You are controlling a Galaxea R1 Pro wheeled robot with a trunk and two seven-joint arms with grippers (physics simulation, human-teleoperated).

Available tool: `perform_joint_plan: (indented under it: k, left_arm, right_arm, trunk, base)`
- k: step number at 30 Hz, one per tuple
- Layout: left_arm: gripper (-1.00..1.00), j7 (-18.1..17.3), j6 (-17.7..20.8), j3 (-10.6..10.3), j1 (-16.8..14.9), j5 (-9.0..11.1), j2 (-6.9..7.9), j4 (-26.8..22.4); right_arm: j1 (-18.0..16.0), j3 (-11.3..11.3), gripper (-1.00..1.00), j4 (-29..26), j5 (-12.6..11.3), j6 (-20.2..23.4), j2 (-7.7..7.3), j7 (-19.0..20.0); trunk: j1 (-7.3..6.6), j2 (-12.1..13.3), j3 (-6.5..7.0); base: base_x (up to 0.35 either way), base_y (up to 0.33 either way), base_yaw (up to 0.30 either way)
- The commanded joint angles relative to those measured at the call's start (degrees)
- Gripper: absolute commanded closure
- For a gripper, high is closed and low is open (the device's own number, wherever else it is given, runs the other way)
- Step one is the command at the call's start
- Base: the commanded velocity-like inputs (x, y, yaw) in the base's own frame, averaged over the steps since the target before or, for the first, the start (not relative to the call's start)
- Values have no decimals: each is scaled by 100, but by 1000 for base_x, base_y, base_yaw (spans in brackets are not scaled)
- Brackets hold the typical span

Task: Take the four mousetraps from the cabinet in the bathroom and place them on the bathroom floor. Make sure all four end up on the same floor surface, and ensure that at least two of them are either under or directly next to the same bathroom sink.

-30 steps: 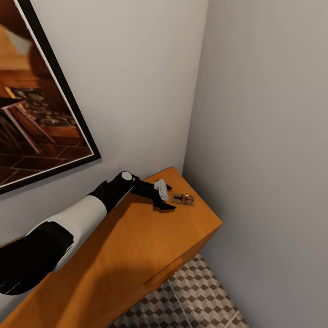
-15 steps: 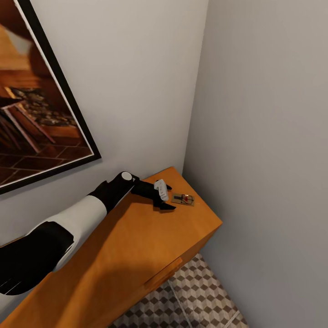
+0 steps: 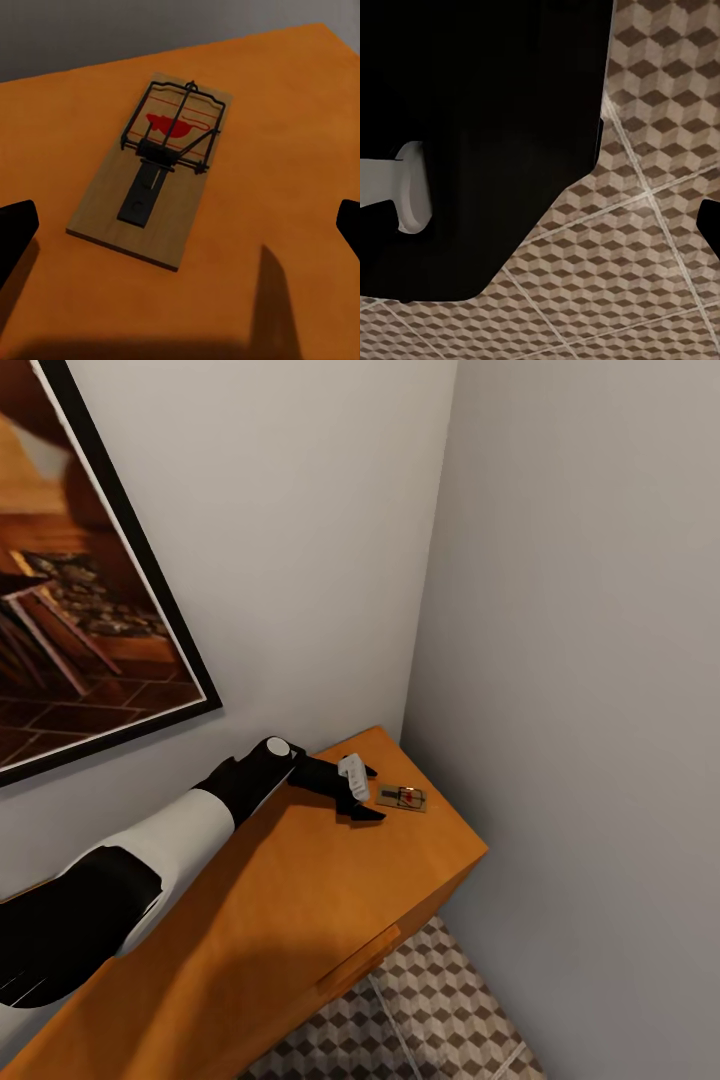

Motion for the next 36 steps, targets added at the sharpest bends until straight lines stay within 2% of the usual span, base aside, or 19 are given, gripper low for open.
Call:
perform_joint_plan:
  k: [1, 36]
  left_arm:
    - [-100, -11, -14, 0, -4, -30, -1, -1]
    - [-100, -8, -6, 0, -4, -28, -1, 15]
  right_arm:
    - [-3, -50, -100, 4, 39, -19, -2, 24]
    - [-3, -50, -100, 4, 39, -19, -2, 24]
  trunk:
    - [3, -9, -8]
    - [3, -9, -8]
  base:
    - [0, 0, 0]
    - [0, 0, 0]
